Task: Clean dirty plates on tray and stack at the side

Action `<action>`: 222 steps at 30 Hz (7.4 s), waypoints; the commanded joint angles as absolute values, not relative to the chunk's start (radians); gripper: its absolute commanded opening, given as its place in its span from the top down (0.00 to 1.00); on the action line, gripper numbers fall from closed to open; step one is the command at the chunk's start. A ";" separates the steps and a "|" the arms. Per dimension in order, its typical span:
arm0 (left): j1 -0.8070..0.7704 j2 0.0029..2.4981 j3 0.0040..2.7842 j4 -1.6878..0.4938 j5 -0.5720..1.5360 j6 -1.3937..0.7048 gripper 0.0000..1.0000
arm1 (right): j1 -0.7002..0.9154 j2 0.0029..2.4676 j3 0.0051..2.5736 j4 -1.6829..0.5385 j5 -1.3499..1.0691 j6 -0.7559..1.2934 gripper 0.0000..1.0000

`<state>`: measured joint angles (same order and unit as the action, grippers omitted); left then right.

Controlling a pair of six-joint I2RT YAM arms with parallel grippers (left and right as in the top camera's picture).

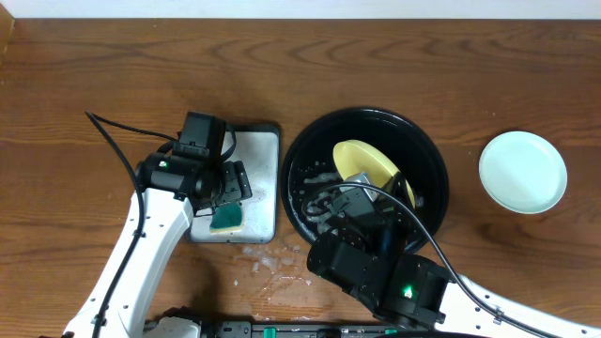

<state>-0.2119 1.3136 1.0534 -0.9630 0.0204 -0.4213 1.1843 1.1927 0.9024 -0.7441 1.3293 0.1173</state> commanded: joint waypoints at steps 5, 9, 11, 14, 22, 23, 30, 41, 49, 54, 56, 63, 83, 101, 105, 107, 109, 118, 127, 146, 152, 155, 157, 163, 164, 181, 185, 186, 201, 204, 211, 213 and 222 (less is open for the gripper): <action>-0.208 1.313 1.058 -0.966 0.015 -0.419 0.15 | 1.197 1.182 0.917 -0.744 1.373 0.114 0.99; -0.208 1.313 1.058 -0.966 0.015 -0.419 0.15 | 1.197 1.182 0.917 -0.744 1.373 0.114 0.99; -0.208 1.313 1.058 -0.966 0.015 -0.419 0.15 | 1.197 1.182 0.917 -0.744 1.373 0.114 0.99; -0.208 1.313 1.058 -0.966 0.015 -0.419 0.15 | 1.197 1.182 0.917 -0.744 1.373 0.114 0.99; -0.208 1.313 1.058 -0.966 0.015 -0.419 0.15 | 1.197 1.182 0.917 -0.744 1.373 0.114 0.99; -0.208 1.313 1.058 -0.966 0.015 -0.419 0.15 | 1.197 1.182 0.917 -0.744 1.373 0.115 0.99; -0.208 1.313 1.058 -0.966 0.015 -0.419 0.15 | 1.179 1.182 0.917 -0.712 1.359 0.137 0.99; -0.208 1.313 1.058 -0.966 0.015 -0.419 0.15 | 0.469 1.175 0.925 -0.662 0.316 0.315 0.99; -0.208 1.313 1.058 -0.966 0.015 -0.419 0.15 | -0.194 1.193 0.928 -0.622 -0.281 0.299 0.99; -0.208 1.313 1.058 -0.966 0.015 -0.419 0.15 | -0.517 1.266 0.928 -0.561 -0.251 0.346 0.99; -0.208 1.313 1.058 -0.966 0.015 -0.419 0.15 | -0.589 1.301 0.927 -0.535 -0.226 0.384 0.99; -0.208 1.313 1.058 -0.966 0.015 -0.419 0.15 | -0.715 1.493 0.927 -0.500 -0.068 0.432 0.99; -0.208 1.313 1.058 -0.966 0.015 -0.419 0.15 | -0.351 0.914 0.936 -0.630 -0.753 0.240 0.26; -0.208 1.313 1.058 -0.966 0.015 -0.419 0.15 | 0.039 0.715 0.935 -0.861 -0.693 0.151 0.01; -0.208 1.313 1.058 -0.966 0.015 -0.419 0.15 | 0.047 0.698 0.932 -0.883 -0.670 -0.008 0.01; -0.208 1.313 1.058 -0.966 0.015 -0.419 0.15 | 0.068 0.671 0.919 -0.870 -0.609 -0.061 0.01; -0.208 1.313 1.058 -0.966 0.015 -0.419 0.15 | 0.094 0.631 0.888 -0.833 -0.531 -0.077 0.01; -0.208 1.313 1.058 -0.966 0.015 -0.419 0.15 | 0.114 0.247 0.563 -0.646 -0.365 -0.076 0.01; -0.208 1.313 1.058 -0.966 0.015 -0.419 0.15 | 0.031 0.009 0.229 -0.459 -0.278 -0.076 0.01; -0.208 1.313 1.058 -0.966 0.015 -0.419 0.15 | 0.033 0.005 0.005 -0.048 -0.281 -0.076 0.01; -0.208 1.313 1.058 -0.966 0.015 -0.419 0.15 | 0.033 0.005 0.005 -0.048 -0.281 -0.076 0.01; -0.208 1.313 1.058 -0.966 0.015 -0.419 0.15 | 0.033 0.005 0.005 -0.048 -0.281 -0.076 0.01; -0.208 1.313 1.058 -0.966 0.015 -0.419 0.15 | 0.033 0.005 0.005 -0.048 -0.281 -0.076 0.01; -0.228 1.242 1.038 -0.966 0.015 -0.419 0.15 | 0.033 0.005 0.005 -0.048 -0.281 -0.076 0.01; -0.231 1.218 1.034 -0.966 0.015 -0.419 0.15 | 0.033 0.005 0.005 -0.048 -0.281 -0.076 0.01; -0.075 0.413 0.581 -0.511 -0.115 -0.418 0.08 | 0.033 0.005 0.005 -0.048 -0.281 -0.076 0.01; -0.064 0.242 0.411 -0.280 -0.028 -0.295 0.08 | 0.033 0.005 0.005 -0.048 -0.281 -0.076 0.01; -0.059 0.211 0.375 -0.241 -0.013 -0.282 0.07 | 0.033 0.005 0.005 -0.048 -0.281 -0.076 0.01; -0.035 0.001 0.003 0.057 0.019 -0.282 0.07 | 0.033 0.005 0.005 -0.048 -0.281 -0.076 0.01; -0.036 0.001 0.004 0.047 0.015 -0.281 0.07 | 0.033 0.005 0.005 -0.048 -0.281 -0.076 0.01; -0.036 0.001 0.004 0.035 0.015 -0.281 0.07 | 0.033 0.005 0.005 -0.048 -0.281 -0.076 0.01; -0.036 0.001 0.004 0.015 0.015 -0.281 0.07 | 0.033 0.005 0.005 -0.048 -0.281 -0.076 0.01; -0.036 0.004 0.004 -0.070 0.015 -0.281 0.07 | 0.033 0.005 0.005 -0.048 -0.281 -0.076 0.01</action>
